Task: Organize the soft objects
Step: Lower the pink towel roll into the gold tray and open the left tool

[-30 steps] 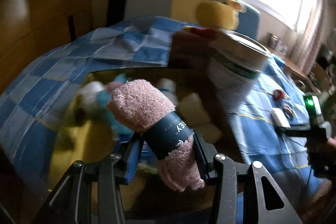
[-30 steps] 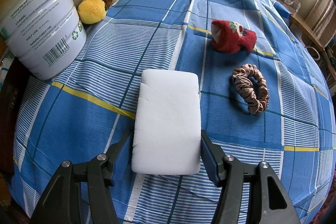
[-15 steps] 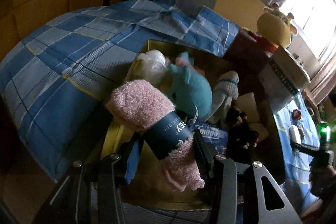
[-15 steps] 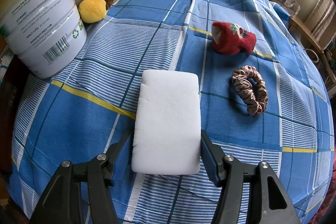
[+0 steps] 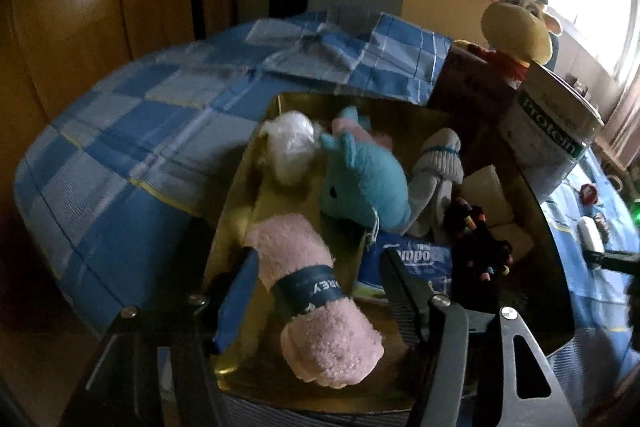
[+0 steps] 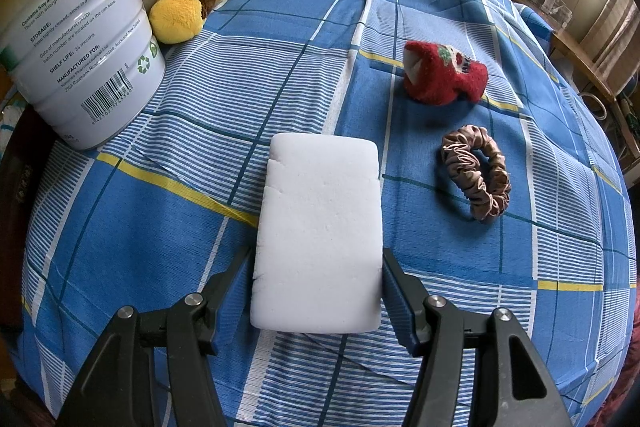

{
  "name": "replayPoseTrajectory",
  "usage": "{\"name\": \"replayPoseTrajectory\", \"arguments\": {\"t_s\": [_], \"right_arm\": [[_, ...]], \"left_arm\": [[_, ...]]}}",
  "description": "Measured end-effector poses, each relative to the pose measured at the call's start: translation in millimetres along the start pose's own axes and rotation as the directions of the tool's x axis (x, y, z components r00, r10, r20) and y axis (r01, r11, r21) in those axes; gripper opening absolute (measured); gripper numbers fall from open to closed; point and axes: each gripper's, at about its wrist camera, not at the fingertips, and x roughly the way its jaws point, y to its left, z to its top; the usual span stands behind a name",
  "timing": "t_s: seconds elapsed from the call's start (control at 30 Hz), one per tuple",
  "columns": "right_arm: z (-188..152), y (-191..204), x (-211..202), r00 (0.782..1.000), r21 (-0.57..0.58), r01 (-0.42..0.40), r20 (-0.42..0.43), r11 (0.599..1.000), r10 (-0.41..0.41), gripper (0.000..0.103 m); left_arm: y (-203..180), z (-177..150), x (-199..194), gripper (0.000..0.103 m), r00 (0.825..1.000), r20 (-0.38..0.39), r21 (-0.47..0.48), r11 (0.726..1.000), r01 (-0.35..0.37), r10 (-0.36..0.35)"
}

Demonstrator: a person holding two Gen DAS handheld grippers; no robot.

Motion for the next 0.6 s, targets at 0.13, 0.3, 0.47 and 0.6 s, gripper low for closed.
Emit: {"name": "replayPoseTrajectory", "arguments": {"t_s": [0.13,0.3,0.47,0.6], "right_arm": [[0,1,0,1.000,0.001,-0.002,-0.001,1.000,0.002,0.062],[0,-2,0,1.000,0.008,-0.003,-0.002,1.000,0.003,0.062],[2,-6,1,1.000,0.027,-0.012,-0.006,1.000,0.012,0.062],[5,-8,2,1.000,0.040,-0.009,-0.003,0.999,0.009,0.062]], "left_arm": [[-8,2,-12,0.066,0.999,0.034,0.029,1.000,-0.004,0.003],[-19,3,-24,0.066,0.998,0.061,0.056,0.998,0.021,-0.024],[-29,5,-33,0.066,0.995,0.083,0.086,0.995,0.045,-0.053],[-35,5,-37,0.066,0.993,0.094,0.101,0.993,0.064,-0.073]]}}
